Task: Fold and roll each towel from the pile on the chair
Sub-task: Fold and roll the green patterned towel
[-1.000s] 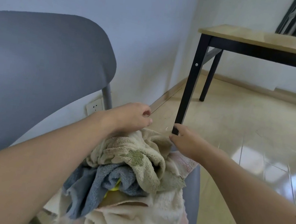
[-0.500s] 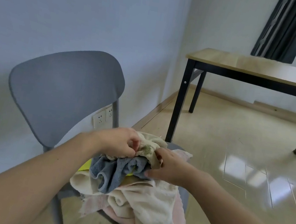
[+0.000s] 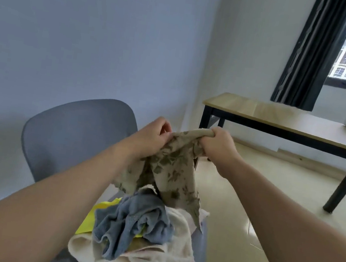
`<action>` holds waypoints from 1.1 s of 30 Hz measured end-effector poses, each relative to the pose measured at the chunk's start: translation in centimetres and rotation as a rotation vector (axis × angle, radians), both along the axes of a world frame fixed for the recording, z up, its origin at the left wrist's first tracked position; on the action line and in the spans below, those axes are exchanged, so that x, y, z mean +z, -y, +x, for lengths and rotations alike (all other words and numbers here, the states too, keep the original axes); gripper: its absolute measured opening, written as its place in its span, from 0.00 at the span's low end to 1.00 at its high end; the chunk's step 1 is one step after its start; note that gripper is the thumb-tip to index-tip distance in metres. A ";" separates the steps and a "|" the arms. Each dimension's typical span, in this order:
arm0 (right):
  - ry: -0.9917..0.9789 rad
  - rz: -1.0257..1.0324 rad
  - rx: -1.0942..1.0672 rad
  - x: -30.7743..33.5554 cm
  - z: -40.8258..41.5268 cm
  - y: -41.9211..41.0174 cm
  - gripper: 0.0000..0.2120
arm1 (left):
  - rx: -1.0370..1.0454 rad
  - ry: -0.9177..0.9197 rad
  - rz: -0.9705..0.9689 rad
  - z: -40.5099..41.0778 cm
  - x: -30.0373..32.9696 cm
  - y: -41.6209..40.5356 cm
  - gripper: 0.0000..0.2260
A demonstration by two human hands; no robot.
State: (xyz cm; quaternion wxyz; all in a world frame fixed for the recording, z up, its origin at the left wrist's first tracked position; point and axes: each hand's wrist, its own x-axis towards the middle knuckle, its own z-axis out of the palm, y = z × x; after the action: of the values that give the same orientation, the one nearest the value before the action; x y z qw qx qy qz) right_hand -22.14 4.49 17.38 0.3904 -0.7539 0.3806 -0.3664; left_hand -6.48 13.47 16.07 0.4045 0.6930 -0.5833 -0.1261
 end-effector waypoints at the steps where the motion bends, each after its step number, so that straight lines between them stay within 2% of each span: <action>1: 0.020 -0.007 -0.020 1.3 -0.3 0.3 0.07 | -0.043 0.008 0.026 -0.2 1.3 0.1 0.08; 4: 0.060 -0.028 -0.068 5.0 -1.5 0.8 0.11 | -0.096 0.153 0.131 -0.6 5.1 0.0 0.04; 6: 0.081 -0.068 -0.129 7.3 -3.0 0.6 0.14 | -0.048 0.265 0.184 -0.7 7.1 -0.6 0.08; 7: 0.070 -0.108 -0.161 8.4 -4.0 0.4 0.14 | -0.018 0.265 0.185 -0.9 8.2 -1.3 0.10; 10: -0.121 -0.195 -0.174 10.6 -6.6 -0.4 0.11 | -0.009 0.076 0.098 -1.2 10.4 -3.7 0.07; 12: -0.256 -0.176 -0.147 11.4 -8.1 -1.7 0.10 | -0.062 -0.088 0.068 -1.8 11.5 -5.6 0.07; 14: -0.266 -0.093 -0.112 11.8 -9.2 -3.3 0.09 | -0.130 -0.269 0.111 -2.4 12.3 -7.4 0.09; 16: -0.214 0.086 -0.016 11.8 -10.4 -4.9 0.11 | -0.169 -0.338 0.197 -2.6 12.5 -8.9 0.10; 20: -0.164 0.359 0.271 10.5 -11.9 -6.7 0.11 | -0.128 -0.249 0.313 -2.3 11.9 -11.3 0.09; 26: -0.105 0.523 0.346 5.8 -10.6 -5.4 0.21 | -0.042 -0.221 0.314 -0.6 8.3 -11.8 0.08; 28: -0.082 0.520 0.284 4.2 -9.6 -5.1 0.20 | -0.003 -0.168 0.297 0.1 6.6 -11.5 0.08; 30: -0.033 0.421 0.178 3.2 -8.5 -5.2 0.15 | 0.079 -0.096 0.219 0.7 5.2 -10.8 0.07; 33: 0.085 0.257 0.089 3.3 -7.1 -5.3 0.06 | 0.206 -0.104 -0.031 1.0 4.7 -9.9 0.09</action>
State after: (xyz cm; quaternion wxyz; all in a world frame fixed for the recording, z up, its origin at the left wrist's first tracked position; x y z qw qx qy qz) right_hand -29.24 9.82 20.64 0.5154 -0.6978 0.3735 -0.3287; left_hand -5.48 23.41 20.74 0.4556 0.7354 -0.4892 -0.1105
